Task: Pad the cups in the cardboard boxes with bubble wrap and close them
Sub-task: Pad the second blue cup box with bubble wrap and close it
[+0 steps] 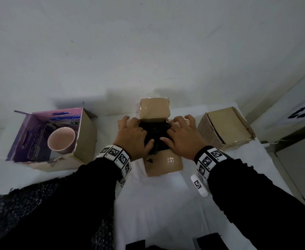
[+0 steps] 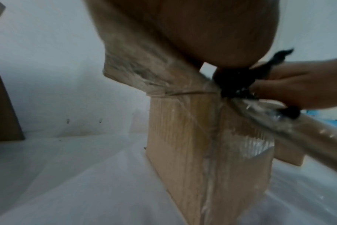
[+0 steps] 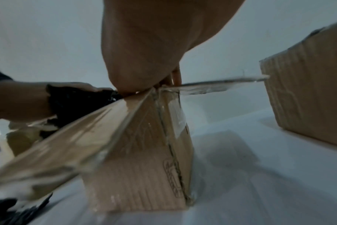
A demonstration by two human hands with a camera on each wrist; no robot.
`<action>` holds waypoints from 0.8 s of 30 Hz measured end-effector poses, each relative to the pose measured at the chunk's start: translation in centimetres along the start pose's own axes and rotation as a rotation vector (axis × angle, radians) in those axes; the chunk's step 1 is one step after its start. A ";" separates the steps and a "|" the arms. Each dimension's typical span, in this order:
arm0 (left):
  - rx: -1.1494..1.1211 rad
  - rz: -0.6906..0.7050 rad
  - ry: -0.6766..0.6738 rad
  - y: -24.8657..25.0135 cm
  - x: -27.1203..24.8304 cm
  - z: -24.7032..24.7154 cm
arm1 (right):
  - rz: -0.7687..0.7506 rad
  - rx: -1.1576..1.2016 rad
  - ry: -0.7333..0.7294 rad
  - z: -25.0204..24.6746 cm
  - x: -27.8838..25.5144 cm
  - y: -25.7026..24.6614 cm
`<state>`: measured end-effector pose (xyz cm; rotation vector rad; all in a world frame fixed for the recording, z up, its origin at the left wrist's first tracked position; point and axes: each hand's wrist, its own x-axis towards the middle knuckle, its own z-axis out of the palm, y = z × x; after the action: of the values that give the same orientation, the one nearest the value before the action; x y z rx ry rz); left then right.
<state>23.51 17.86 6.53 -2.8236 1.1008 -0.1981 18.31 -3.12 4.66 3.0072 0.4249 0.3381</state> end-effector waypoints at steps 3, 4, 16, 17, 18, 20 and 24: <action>0.035 -0.005 -0.110 0.0 -0.1 0.1 | 0.007 0.006 -0.018 0.5 -0.3 -0.4; 0.042 -0.015 -0.141 -0.2 -0.1 0.2 | 0.021 0.014 -0.020 0.4 -0.3 -0.6; -0.240 -0.080 0.238 -0.3 -1.3 1.3 | -0.033 0.525 0.004 1.0 -2.3 -4.1; -0.294 -0.021 0.296 -0.2 -2.0 1.4 | -0.042 0.506 -0.008 1.0 -2.3 -4.1; -0.323 0.050 0.322 -0.2 -2.7 1.5 | -0.066 0.482 -0.019 1.0 -2.3 -4.1; -0.298 0.173 0.297 -0.1 -4.3 1.9 | -0.108 0.430 -0.039 0.9 -2.4 -4.1; -0.157 0.229 0.257 0.2 -6.0 2.7 | -0.073 0.290 -0.011 1.2 -2.4 -4.8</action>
<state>19.38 21.94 3.33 -2.8309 1.5452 -0.4849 15.08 0.76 2.42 3.2596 0.6327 0.2761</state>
